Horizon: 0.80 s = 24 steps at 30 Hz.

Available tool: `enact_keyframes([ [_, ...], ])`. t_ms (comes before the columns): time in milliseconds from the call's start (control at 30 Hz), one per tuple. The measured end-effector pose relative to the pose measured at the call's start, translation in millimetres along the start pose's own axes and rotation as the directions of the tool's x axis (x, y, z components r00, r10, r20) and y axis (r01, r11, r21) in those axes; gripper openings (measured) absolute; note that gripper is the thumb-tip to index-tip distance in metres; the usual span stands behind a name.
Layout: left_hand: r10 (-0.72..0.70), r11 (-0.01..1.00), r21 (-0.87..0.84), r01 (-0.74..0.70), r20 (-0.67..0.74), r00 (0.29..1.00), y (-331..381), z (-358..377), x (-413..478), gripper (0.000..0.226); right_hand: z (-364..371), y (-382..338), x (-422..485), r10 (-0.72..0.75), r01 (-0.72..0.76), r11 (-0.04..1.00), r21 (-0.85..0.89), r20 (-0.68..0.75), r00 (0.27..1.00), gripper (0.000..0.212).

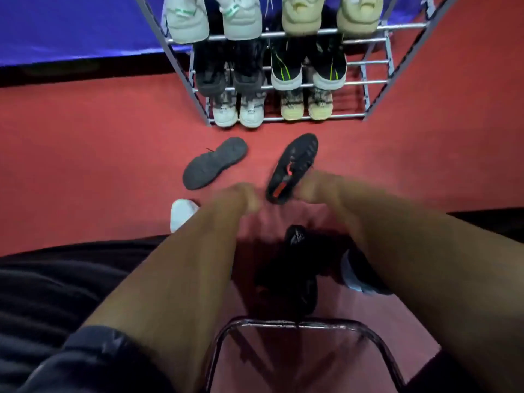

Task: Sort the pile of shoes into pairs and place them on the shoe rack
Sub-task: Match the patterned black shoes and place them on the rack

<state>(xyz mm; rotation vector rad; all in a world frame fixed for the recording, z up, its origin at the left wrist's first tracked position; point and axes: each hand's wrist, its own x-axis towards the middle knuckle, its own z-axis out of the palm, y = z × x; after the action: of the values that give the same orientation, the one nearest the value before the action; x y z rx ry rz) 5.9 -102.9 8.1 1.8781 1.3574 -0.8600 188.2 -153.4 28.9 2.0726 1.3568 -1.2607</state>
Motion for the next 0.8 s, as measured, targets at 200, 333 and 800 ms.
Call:
enact_keyframes([
  [200, 0.063, 0.998, 0.011, -0.068, 0.258, 0.964, 4.5, 120.5, 39.5, 0.049, 92.7, 45.9, 47.0, -0.019, 0.038, 0.988, -0.15, 0.126, 0.992, 0.062],
  [333, 0.196, 0.98, -0.053, -0.19, 0.351, 0.916, 14.6, 146.8, 42.2, 0.062, 118.9, 57.0, 78.9, -0.012, 0.021, 0.998, -0.052, 0.167, 0.986, 0.069],
  [800, 0.222, 0.958, 0.099, -0.269, 0.335, 0.916, 1.9, 150.8, 72.9, 0.047, 131.5, 52.0, 109.5, -0.065, 0.064, 0.995, -0.078, -0.007, 0.998, 0.037],
])
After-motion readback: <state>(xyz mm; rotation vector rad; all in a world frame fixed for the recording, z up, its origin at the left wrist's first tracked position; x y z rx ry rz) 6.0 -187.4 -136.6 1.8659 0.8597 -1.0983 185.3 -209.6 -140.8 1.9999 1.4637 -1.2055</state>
